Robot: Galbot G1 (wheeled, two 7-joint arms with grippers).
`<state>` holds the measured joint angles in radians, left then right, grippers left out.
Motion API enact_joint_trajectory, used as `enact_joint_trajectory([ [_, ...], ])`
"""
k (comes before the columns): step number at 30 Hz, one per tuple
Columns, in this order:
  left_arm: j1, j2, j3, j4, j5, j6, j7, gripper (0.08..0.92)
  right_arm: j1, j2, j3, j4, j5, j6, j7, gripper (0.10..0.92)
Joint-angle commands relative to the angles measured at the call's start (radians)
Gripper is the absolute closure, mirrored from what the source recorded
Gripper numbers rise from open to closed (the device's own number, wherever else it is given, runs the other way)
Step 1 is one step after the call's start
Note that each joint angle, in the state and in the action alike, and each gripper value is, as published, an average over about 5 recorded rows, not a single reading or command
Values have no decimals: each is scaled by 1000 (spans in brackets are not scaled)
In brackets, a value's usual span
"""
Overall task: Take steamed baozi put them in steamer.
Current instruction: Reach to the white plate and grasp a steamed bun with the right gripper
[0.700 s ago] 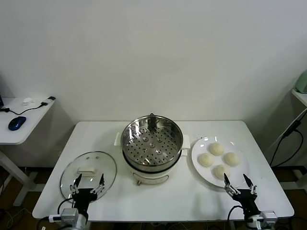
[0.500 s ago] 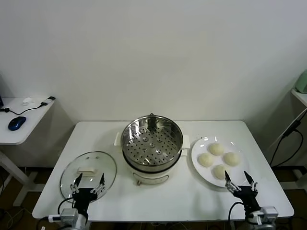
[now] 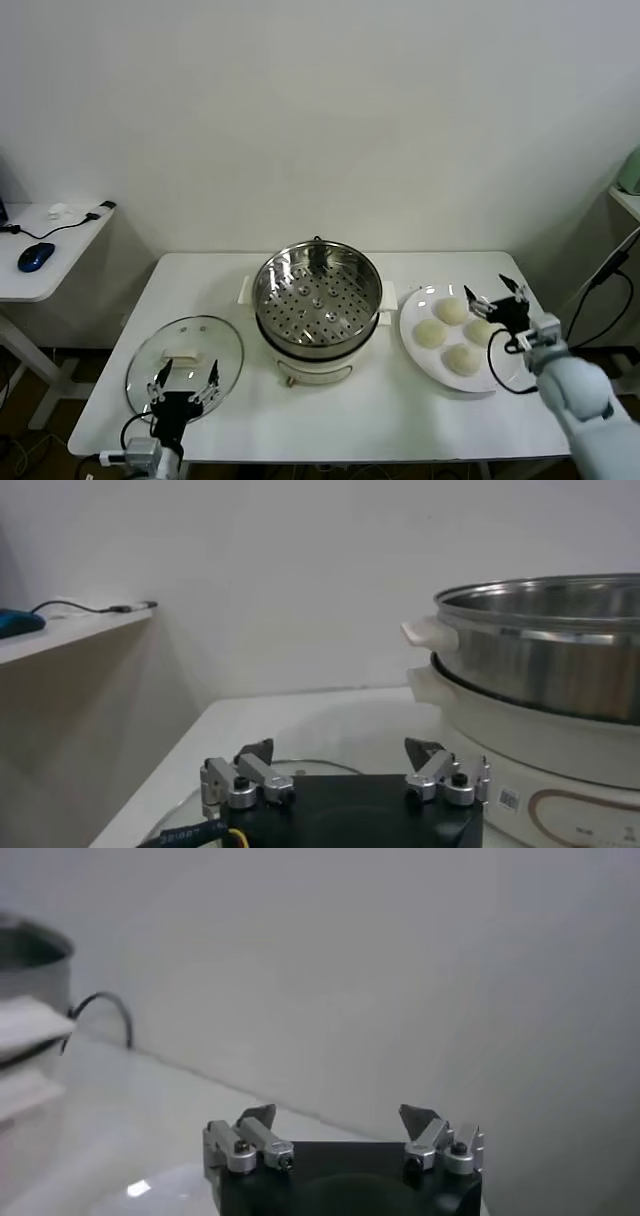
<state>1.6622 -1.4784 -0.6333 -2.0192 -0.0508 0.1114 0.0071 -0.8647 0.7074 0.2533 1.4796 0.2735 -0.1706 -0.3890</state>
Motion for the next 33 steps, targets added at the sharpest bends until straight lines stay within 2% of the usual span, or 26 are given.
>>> enact_joint_trajectory([
  [1, -1, 5, 2, 16, 1, -22, 3, 177, 629, -300, -622, -309, -142, 178, -645, 203],
  [6, 0, 4, 4, 26, 5, -27, 3, 177, 980, -244, -1045, -417, -163, 239, -808, 203],
  [11, 3, 4, 4, 38, 7, -38, 4, 177, 1237, -130, -1394, -496, -159, 187, -838, 203],
  [14, 5, 5, 3, 46, 3, -46, 3, 177, 1294, -55, -1504, -536, -148, 157, -827, 203],
  [24, 7, 11, -6, 69, 0, -71, 3, 177, 1199, 130, -1508, -619, -96, 20, -714, 203],
  [33, 8, 13, -9, 88, -1, -90, 2, 177, 1069, 239, -1389, -758, -168, 28, -665, 203],
])
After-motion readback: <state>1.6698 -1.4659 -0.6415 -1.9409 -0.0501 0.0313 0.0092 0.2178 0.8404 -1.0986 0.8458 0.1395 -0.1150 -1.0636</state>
